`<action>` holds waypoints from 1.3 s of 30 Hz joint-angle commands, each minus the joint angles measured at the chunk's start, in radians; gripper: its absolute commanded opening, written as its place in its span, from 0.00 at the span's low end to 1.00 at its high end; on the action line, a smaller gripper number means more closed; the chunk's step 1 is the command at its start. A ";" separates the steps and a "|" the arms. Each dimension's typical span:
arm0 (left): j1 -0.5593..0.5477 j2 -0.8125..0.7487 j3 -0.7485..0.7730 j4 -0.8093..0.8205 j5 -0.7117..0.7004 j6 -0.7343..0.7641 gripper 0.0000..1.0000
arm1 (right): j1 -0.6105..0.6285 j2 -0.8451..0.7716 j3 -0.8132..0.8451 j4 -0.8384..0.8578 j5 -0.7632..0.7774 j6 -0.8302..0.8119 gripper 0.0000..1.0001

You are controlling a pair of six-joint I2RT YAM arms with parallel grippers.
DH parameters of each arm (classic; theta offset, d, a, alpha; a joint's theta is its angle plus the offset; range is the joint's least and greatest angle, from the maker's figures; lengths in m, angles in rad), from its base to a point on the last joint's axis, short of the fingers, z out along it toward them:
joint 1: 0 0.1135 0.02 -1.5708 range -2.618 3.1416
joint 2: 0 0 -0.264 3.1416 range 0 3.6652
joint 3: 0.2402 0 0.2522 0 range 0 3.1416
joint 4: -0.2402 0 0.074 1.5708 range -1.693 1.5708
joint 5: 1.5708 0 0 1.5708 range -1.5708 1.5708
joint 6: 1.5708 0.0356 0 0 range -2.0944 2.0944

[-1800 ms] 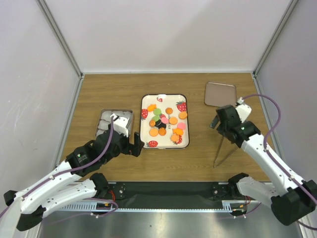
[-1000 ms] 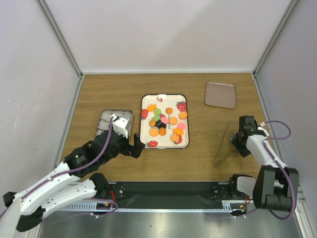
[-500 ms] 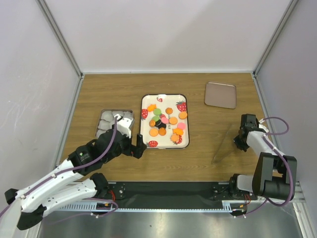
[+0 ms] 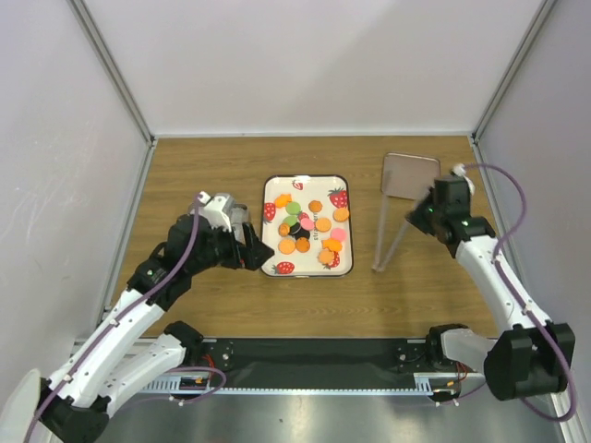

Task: Pack the cookies

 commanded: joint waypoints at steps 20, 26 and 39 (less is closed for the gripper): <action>0.195 0.222 -0.034 0.854 0.547 -0.551 1.00 | 0.482 0.579 0.632 0.751 -0.501 0.374 0.00; 0.230 0.225 -0.053 0.944 0.584 -0.618 1.00 | 0.528 0.558 0.526 0.950 -0.503 0.473 0.00; 0.232 0.244 -0.113 1.132 0.602 -0.732 0.98 | 0.635 0.521 0.294 1.356 -0.334 0.659 0.00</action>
